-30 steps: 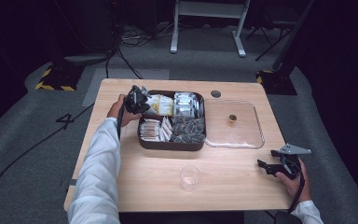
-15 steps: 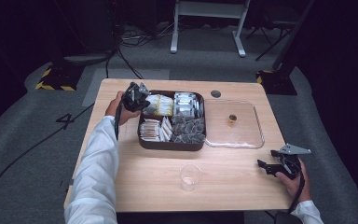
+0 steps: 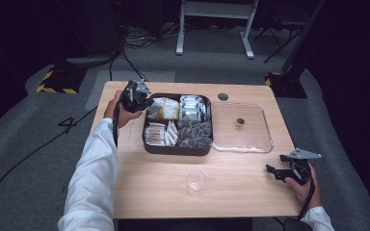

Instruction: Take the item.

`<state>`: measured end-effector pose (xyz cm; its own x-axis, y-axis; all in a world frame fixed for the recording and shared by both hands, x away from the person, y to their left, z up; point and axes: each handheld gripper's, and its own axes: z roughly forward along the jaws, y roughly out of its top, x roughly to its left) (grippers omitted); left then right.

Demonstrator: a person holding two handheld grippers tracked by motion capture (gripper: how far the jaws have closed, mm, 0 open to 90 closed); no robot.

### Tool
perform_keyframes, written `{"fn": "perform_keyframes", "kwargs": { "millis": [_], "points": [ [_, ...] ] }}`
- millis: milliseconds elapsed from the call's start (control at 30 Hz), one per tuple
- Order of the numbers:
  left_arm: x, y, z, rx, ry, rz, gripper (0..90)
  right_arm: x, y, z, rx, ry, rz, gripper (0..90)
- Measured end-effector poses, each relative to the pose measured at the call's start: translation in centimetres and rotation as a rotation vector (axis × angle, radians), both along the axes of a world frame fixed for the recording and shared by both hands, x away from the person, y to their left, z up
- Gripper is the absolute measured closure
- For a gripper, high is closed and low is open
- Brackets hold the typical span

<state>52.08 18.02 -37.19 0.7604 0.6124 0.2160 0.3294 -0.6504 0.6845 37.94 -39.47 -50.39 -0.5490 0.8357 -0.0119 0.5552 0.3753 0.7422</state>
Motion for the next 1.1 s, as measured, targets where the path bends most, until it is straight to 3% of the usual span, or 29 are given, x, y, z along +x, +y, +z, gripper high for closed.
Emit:
{"fn": "perform_keyframes", "kwargs": {
  "millis": [367,700,1033,1100],
  "points": [
    [-1.8,0.3,1.6,-0.037,-0.04,-0.015,90.0,0.0,0.0,0.0,0.0,0.0,0.0,17.9],
    [-3.4,0.6,2.3,-0.099,-0.055,-0.039,90.0,0.0,0.0,0.0,0.0,0.0,0.0,17.8],
    [-5.2,0.3,3.0,-0.122,-0.071,-0.079,90.0,0.0,0.0,0.0,0.001,0.001,0.0,17.8],
    [-5.7,0.1,3.1,-0.111,-0.076,-0.087,90.0,0.0,0.0,0.0,0.001,0.0,0.0,17.8]
  ]
}}
